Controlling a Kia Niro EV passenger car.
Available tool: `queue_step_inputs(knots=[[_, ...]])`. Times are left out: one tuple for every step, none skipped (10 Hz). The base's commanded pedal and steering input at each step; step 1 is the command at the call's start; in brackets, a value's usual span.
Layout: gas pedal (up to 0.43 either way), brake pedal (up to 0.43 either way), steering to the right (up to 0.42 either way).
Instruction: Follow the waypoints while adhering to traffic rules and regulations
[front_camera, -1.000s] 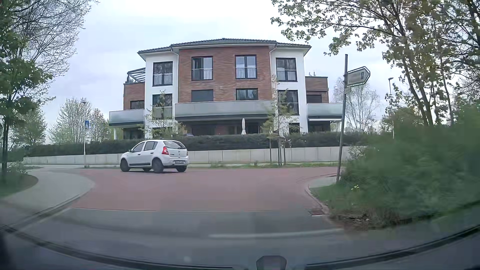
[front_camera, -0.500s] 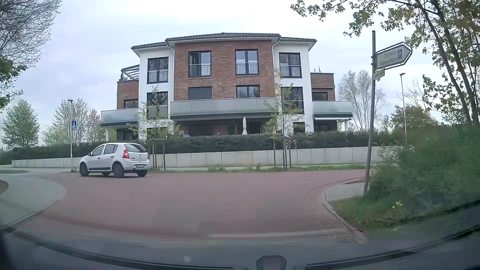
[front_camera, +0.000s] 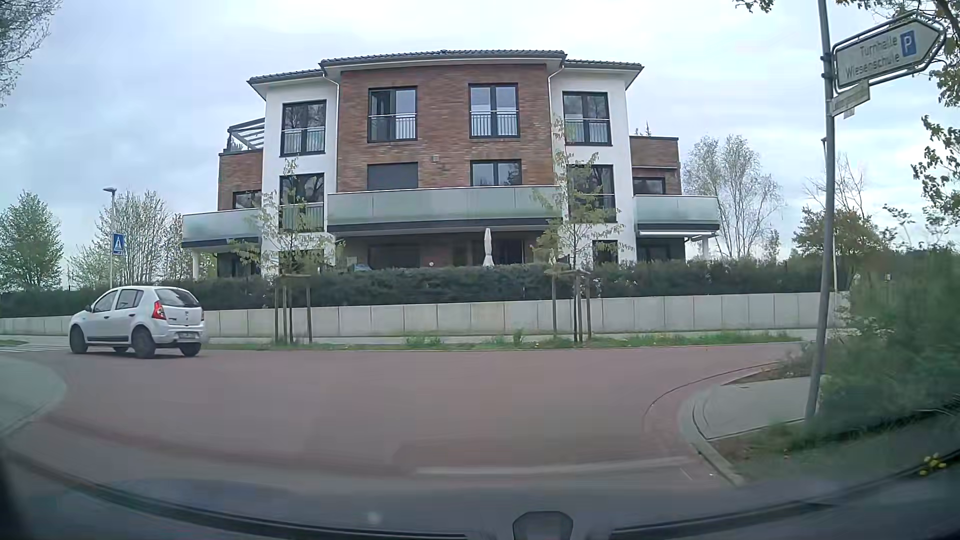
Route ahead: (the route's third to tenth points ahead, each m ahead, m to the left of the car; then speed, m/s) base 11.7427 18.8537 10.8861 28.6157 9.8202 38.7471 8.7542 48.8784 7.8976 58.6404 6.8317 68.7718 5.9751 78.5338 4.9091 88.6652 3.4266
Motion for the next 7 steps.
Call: queue_step_inputs(knots=[[0.000,0.152,-0.003],[0.000,0.159,-0.008],[0.000,0.159,-0.011],[0.000,0.152,-0.011],[0.000,0.159,-0.015],[0.000,0.159,-0.024],[0.000,0.159,-0.029]])
